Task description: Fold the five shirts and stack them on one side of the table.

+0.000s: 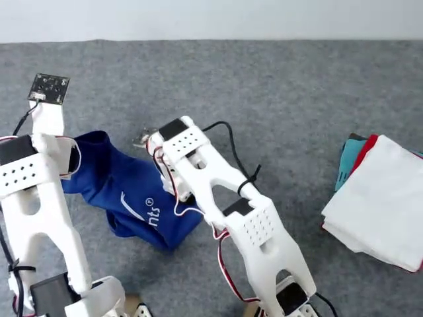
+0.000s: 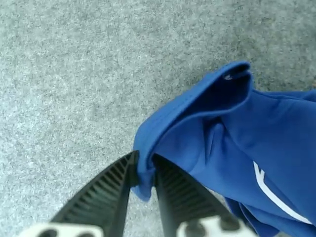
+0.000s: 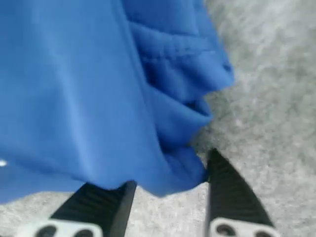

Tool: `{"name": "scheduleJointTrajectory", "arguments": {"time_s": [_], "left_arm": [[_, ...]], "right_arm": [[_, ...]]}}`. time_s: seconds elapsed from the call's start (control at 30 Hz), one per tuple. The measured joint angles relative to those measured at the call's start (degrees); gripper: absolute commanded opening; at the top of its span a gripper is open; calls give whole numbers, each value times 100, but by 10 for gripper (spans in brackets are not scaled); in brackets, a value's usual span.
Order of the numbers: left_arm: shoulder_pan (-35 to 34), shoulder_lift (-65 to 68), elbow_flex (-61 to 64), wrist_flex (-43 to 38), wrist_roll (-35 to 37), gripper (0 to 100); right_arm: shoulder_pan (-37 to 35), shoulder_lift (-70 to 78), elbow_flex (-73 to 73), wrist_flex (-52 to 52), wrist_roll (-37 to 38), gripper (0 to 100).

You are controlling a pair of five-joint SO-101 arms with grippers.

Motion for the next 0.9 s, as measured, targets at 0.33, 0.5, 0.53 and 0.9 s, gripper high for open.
{"name": "scheduleJointTrajectory", "arguments": {"time_s": [0.33,0.5,0.53,0.9], "left_arm": [[0,0,-176,114,0,5],[0,0,-800,475,0,5],[0,0,-958,554,0,5],[290,0,-3332,1310,-9,5]], "right_arm": [[396,-440,-387,158,299,9],[712,-1204,-387,167,378,9],[765,-1415,-387,167,413,9],[1125,-4132,-387,167,598,9]]}}
